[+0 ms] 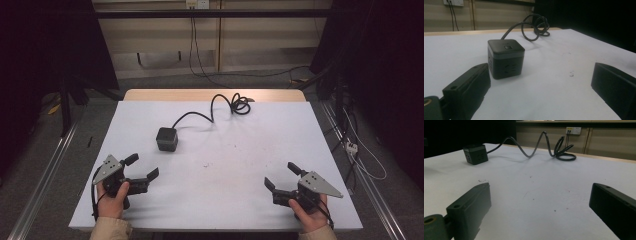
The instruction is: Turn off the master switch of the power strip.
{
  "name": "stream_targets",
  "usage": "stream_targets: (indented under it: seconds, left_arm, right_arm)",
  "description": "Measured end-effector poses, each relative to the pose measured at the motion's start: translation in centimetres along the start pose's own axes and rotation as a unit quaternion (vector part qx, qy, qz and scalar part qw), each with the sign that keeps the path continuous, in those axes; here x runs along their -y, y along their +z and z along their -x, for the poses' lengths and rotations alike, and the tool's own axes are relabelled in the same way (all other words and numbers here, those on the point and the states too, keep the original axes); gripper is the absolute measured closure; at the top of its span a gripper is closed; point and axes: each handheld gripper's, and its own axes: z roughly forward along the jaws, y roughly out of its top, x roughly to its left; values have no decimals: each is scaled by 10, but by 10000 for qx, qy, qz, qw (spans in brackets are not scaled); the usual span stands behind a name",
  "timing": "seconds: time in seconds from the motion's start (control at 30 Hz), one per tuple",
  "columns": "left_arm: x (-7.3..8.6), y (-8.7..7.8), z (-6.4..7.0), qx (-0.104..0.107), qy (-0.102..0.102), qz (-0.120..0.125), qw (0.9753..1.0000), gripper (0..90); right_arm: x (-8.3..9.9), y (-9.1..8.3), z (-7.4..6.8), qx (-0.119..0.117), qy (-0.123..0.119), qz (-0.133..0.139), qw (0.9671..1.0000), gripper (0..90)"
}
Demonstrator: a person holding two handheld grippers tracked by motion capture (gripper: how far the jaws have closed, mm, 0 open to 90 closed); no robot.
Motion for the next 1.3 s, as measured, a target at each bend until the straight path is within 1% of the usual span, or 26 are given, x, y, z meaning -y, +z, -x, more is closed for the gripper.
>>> stream_targets:
  seconds: [0.13, 0.17, 0.27, 0.43, 0.47, 0.53, 0.57, 0.67, 0.8, 0.83, 0.9, 0.93, 1.03, 1.07, 1.3]
  left_arm:
    - [-1, 1, 1, -10, 2, 30, 10000, 21]
    - [-2, 3, 2, -43, 30, 27, 10000, 21]
    - [-2, 4, 1, -53, 51, 7, 10000, 21]
    - [-3, 6, 0, -122, -4, 27, 9999, 21]
    - [-4, 7, -1, -207, -27, 36, 9998, 21]
    - [-4, 7, -2, -220, -43, 37, 9997, 22]
    - [-5, 8, -2, -261, -76, 66, 9996, 22]
    - [-6, 9, -4, -274, -59, 58, 9996, 22]
    - [-9, 14, -5, -368, -126, 88, 9992, 23]
    - [-9, 15, -5, -378, -125, 86, 9992, 23]
    - [-10, 17, -5, -403, -93, 74, 9991, 23]
    - [-11, 18, -5, -417, -117, 74, 9990, 23]
    - [-12, 20, -6, -400, -117, 51, 9991, 22]
    - [-12, 23, -5, -404, -151, 37, 9991, 23]
    - [-12, 29, -5, -370, -105, -22, 9993, 25]
  right_arm:
    - [0, 0, 0, 8, 11, -1, 10000, 33]
    - [0, 0, -1, 8, 26, 1, 10000, 34]
    - [0, 0, 0, 14, 32, 10, 10000, 34]
    - [-1, -1, -1, 1, 4, 6, 10000, 33]
    - [-1, -1, 0, 7, 3, 12, 10000, 34]
    - [-1, -1, 0, 20, 27, 16, 10000, 34]
    - [-1, -1, -1, 28, 40, 26, 10000, 34]
    - [-1, -1, 0, 23, 10, 24, 10000, 33]
    - [-1, -1, 0, 13, 17, 14, 10000, 33]
    - [-1, -1, 0, 23, 45, 26, 10000, 33]
    - [-1, -1, 0, 20, 17, 26, 10000, 33]
    - [-1, -1, 0, 20, 27, 28, 10000, 33]
    - [-1, -1, 0, 20, 46, 25, 10000, 34]
    - [-1, -1, 0, 22, 47, 27, 10000, 33]
    - [-2, -2, 1, 32, 35, 28, 10000, 33]
